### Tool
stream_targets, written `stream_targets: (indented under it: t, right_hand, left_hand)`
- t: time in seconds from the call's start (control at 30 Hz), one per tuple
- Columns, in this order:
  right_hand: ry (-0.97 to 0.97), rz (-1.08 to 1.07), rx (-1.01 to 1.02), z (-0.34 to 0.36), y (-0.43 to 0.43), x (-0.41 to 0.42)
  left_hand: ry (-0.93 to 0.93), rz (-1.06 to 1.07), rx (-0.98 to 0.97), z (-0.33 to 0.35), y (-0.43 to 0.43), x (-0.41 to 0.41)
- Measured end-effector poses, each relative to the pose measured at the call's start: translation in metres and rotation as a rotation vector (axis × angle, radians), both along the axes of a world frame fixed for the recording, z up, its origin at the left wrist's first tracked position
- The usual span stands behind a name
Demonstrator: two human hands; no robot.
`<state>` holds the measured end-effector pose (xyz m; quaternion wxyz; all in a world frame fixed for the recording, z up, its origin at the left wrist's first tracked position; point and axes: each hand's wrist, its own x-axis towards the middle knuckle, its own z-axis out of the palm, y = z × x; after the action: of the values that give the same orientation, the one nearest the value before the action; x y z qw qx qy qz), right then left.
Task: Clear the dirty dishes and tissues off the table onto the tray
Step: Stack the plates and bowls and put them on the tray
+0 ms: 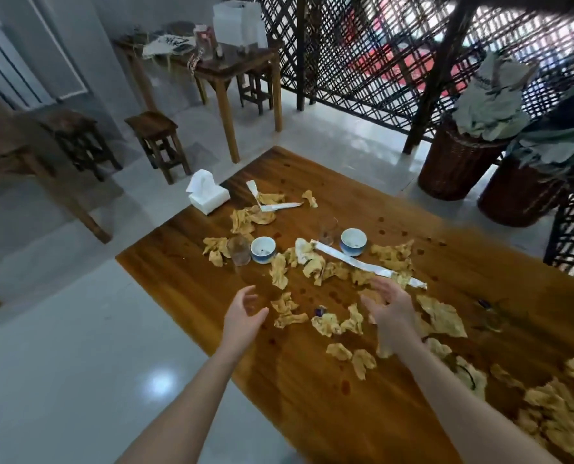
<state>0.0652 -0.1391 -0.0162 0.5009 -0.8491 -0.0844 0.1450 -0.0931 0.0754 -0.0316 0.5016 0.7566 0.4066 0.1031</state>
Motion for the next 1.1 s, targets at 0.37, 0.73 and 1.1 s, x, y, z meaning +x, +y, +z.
stream_targets:
  t: [0.37, 0.73, 1.1]
  right_hand:
    - [0.047, -0.207, -0.122, -0.041, 0.03, 0.058]
    - [0.123, -0.335, -0.109, -0.083, 0.097, 0.118]
    - [0.131, -0.366, -0.089, -0.096, 0.129, 0.153]
  left_hand:
    - [0.074, -0.035, -0.076, -0.065, 0.085, 0.083]
    - [0.056, -0.134, 0.018, -0.085, 0.136, 0.143]
    - [-0.027, -0.209, -0.002, -0.074, 0.147, 0.165]
